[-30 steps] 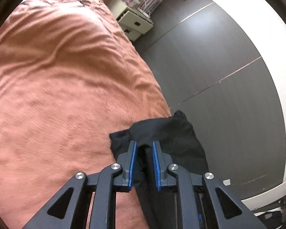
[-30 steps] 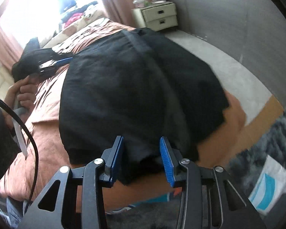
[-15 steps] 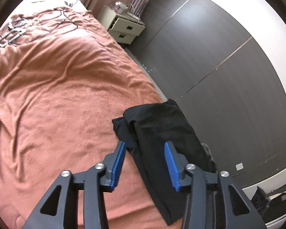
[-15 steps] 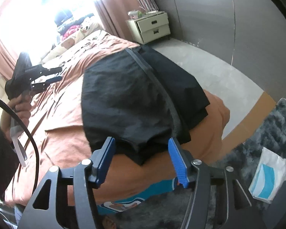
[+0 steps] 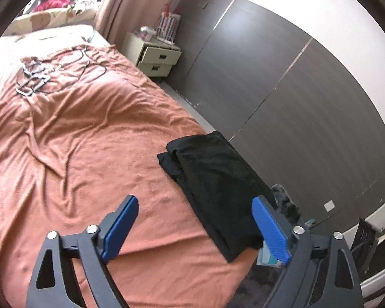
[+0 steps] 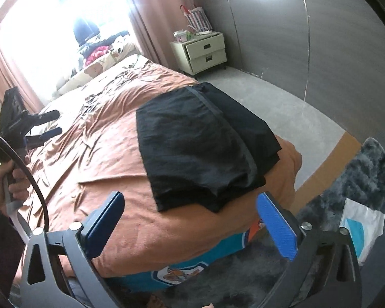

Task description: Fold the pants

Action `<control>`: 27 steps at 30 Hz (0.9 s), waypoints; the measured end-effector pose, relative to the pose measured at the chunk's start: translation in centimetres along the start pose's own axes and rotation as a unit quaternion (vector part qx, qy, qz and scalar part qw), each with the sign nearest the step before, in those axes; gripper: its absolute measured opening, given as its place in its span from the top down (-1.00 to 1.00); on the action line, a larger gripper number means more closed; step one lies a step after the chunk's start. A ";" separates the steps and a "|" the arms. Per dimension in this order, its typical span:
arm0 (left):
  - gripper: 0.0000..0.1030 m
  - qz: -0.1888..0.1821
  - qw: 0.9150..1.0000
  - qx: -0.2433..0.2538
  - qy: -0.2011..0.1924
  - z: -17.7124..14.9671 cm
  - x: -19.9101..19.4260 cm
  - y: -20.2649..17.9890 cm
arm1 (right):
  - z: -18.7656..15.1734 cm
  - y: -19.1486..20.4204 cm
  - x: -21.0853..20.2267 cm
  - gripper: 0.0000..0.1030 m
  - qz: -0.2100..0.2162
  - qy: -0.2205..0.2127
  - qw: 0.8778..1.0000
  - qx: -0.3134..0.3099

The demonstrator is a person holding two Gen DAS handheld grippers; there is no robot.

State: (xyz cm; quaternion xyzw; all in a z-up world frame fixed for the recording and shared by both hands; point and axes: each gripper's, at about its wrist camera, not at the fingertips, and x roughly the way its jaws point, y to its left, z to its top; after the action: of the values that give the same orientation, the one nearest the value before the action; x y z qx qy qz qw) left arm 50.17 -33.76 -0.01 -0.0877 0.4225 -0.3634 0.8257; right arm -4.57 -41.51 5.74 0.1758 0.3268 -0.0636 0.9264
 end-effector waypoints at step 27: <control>-0.99 0.049 0.992 0.112 -0.031 -11.3 -15.7 -2.3 | -7.3 9.1 -6.8 -1.00 0.000 -0.024 0.999 0.025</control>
State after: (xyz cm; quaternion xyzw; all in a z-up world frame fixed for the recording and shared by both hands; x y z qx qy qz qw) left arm 34.42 -23.04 3.91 0.0148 0.3573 -0.3647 0.8597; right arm -12.00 -30.33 7.27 0.1975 0.3031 -0.0759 0.9292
